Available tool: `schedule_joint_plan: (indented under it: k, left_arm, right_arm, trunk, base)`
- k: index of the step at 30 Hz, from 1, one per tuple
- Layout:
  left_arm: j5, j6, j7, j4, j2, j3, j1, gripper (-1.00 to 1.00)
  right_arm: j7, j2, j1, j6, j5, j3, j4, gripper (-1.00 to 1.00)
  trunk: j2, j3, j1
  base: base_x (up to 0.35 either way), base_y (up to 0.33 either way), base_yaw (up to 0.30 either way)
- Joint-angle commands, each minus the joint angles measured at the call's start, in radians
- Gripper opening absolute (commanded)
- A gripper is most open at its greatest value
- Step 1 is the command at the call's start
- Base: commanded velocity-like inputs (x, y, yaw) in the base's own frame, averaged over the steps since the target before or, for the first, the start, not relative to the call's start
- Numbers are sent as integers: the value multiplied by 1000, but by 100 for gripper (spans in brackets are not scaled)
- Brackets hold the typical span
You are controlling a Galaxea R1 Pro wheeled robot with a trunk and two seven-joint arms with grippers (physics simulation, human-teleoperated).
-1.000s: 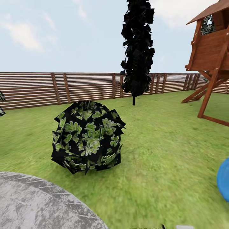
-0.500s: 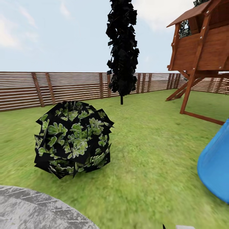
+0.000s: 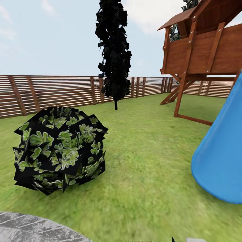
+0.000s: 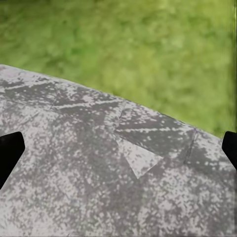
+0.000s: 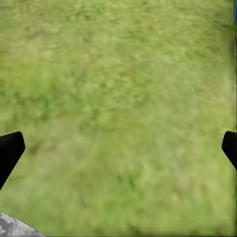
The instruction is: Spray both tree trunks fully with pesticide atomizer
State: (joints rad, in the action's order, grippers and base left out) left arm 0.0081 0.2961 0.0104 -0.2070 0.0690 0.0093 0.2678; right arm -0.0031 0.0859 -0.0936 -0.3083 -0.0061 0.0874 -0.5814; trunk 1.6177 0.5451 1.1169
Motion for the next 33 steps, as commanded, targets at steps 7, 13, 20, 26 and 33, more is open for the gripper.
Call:
schedule_joint_plan:
  k: [7,13,20,26,33]
  left_arm:
    - [0,0,0,0,0,0,0,100]
    - [0,0,0,1,0,0,0,100]
    - [0,0,0,1,0,0,1,100]
    - [0,0,0,1,0,0,0,100]
    - [-1,0,0,1,0,0,0,100]
  right_arm:
    - [0,0,0,0,0,0,0,100]
    - [0,0,0,0,0,0,0,100]
    - [0,-1,0,0,0,0,0,100]
    - [0,-2,0,0,0,0,0,100]
    - [0,-3,0,0,0,0,0,100]
  trunk:
    - [49,22,27]
    - [91,41,50]
    - [140,63,77]
    - [168,75,92]
    - [168,75,92]
  base:
    - [0,0,-268]
    - [0,0,-268]
    - [0,0,-268]
    - [0,0,-268]
    - [0,0,-268]
